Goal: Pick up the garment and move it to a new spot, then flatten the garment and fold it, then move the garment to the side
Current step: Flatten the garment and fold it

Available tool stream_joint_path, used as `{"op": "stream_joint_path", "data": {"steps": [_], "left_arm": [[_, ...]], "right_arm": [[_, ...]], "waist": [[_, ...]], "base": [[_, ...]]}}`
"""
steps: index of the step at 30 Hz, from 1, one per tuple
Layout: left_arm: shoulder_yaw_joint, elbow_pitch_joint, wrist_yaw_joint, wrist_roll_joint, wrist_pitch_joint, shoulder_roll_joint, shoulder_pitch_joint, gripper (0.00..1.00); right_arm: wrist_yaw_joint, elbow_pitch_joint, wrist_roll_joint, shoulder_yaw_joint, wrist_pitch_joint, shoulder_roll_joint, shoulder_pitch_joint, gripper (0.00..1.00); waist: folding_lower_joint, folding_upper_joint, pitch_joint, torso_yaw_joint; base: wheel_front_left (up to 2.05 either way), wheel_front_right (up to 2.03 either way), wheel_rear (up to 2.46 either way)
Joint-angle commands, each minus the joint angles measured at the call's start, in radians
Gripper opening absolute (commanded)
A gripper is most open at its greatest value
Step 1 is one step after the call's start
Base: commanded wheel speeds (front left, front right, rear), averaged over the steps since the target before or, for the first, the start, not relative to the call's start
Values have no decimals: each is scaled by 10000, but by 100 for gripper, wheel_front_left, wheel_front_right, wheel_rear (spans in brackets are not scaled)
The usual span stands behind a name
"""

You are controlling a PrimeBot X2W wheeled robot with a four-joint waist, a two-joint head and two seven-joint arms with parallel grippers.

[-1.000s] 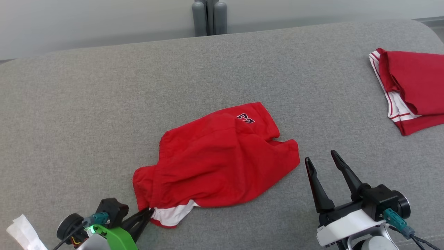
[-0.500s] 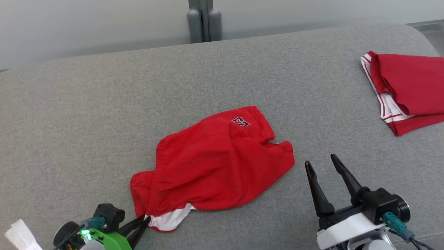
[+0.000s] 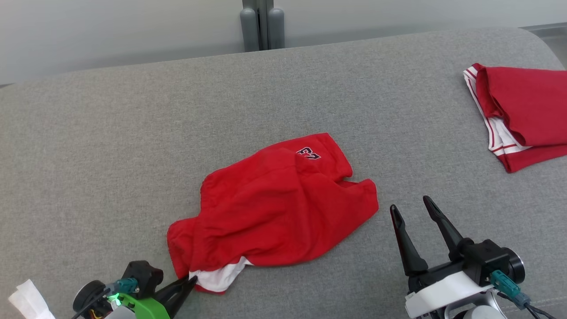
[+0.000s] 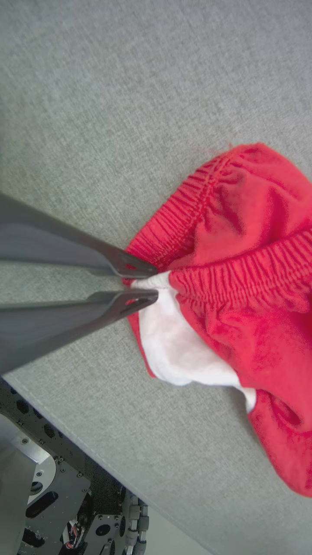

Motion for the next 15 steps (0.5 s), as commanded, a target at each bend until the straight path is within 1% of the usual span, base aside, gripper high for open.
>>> {"op": "stream_joint_path", "data": {"steps": [1,4,6,10,11,13,15], "left_arm": [[30,-72,-90,10,-80,36,-159,0],[36,-476,-281,-218,-88,3,-303,0],[70,-1003,-406,-503,59,50,-525,0],[330,-2555,-573,-1601,417,-29,-1181,0],[412,-2890,-594,-1816,587,-42,-1490,0],[429,-3333,-617,-1822,1065,-62,-2249,0],[604,-3554,-616,-2126,1438,-412,-3051,0]], "right_arm": [[-12,-28,58,-20,1,-9,-13,100],[-12,37,65,-30,1,17,-22,100],[-12,69,76,-45,1,52,-23,100],[-12,140,66,-41,1,152,-127,100],[-12,163,72,-57,1,185,-161,100],[-12,184,58,-101,1,246,-222,100],[-12,174,74,-101,1,302,-277,100]], "waist": [[0,0,0,9],[0,0,-47,1],[0,0,-95,-32],[0,0,-182,-234],[0,0,-192,-325],[0,0,-187,-525],[0,0,-137,-773]], "base": [[0,0,0],[0,0,0],[0,0,0],[0,0,0],[0,0,0],[0,0,0],[0,0,0]]}}
